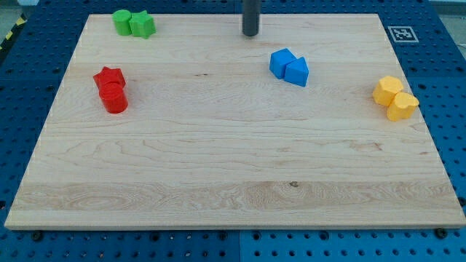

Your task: Keep blue triangle in between red blocks and yellow blocks

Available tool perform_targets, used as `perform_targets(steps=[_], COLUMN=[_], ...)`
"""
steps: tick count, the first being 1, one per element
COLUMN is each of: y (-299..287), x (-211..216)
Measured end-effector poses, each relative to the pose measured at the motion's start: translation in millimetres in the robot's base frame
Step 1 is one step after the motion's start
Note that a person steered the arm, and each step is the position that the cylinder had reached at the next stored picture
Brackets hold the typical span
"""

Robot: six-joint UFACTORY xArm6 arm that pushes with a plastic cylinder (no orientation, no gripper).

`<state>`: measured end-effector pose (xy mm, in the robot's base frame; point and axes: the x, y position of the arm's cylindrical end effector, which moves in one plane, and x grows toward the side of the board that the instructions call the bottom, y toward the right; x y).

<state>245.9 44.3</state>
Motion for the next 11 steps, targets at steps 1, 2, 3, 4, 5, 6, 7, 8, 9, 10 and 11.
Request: perform_targets(steps=[1,2,3,4,5,6,7,8,9,10,11], y=[58.5,94.7,110.2,82.9,63.8,63.8,51.8,41.6,39.9,22.7,12.5], x=[12.2,44.4,83.7,101.4,101.3,101.3,108.5,112.6,113.1,119.0,119.7])
